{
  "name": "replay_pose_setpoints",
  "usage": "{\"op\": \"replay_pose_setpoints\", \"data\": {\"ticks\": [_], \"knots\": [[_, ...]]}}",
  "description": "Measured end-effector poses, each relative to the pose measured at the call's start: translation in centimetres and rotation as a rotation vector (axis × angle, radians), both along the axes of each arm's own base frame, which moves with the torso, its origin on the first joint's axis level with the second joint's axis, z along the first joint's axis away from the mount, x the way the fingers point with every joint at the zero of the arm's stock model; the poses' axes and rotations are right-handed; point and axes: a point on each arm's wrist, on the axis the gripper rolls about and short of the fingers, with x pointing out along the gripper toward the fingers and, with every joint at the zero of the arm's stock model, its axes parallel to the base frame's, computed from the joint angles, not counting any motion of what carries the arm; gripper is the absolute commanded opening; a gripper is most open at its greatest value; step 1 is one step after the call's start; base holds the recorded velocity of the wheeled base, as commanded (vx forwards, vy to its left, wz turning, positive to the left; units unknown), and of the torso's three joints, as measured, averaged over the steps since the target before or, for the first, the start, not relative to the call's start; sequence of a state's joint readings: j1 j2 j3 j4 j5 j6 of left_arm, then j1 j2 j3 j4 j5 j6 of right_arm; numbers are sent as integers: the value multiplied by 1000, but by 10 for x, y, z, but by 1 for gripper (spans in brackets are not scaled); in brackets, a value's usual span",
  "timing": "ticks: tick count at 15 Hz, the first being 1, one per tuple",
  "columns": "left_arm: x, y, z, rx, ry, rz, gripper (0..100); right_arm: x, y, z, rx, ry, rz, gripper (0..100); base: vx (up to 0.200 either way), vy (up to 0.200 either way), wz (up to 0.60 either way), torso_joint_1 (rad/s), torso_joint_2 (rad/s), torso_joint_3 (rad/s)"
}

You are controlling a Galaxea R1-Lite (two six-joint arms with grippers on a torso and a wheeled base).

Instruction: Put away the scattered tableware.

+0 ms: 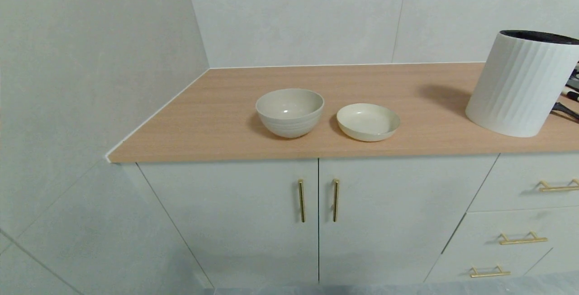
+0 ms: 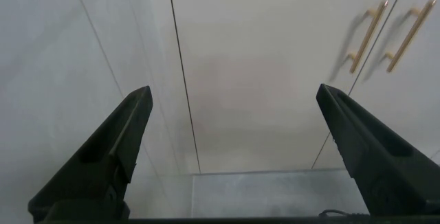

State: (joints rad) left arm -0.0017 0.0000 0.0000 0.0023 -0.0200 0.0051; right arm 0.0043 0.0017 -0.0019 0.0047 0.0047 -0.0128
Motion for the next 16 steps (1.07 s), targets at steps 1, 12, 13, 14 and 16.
{"op": "replay_pose_setpoints", "data": {"ticks": [1, 12, 13, 14, 16], "knots": [[0, 0, 0, 1, 0, 1, 100, 0, 0, 0, 0, 0, 0, 100, 0, 0, 0, -183, 461, 300], [0, 0, 0, 0, 0, 0, 100, 0, 0, 0, -1, 0, 0, 100, 0, 0, 0, -126, 399, 270], [0, 0, 0, 0, -1, 0, 100, 0, 0, 0, -1, 0, 0, 100, 0, 0, 0, -17, 71, 46], [0, 0, 0, 0, -1, 0, 100, 0, 0, 0, -1, 0, 0, 100, 0, 0, 0, 0, 0, 0], [0, 0, 0, 0, -1, 0, 100, 0, 0, 0, -1, 0, -1, 100, 0, 0, 0, 0, 0, 0]]}}
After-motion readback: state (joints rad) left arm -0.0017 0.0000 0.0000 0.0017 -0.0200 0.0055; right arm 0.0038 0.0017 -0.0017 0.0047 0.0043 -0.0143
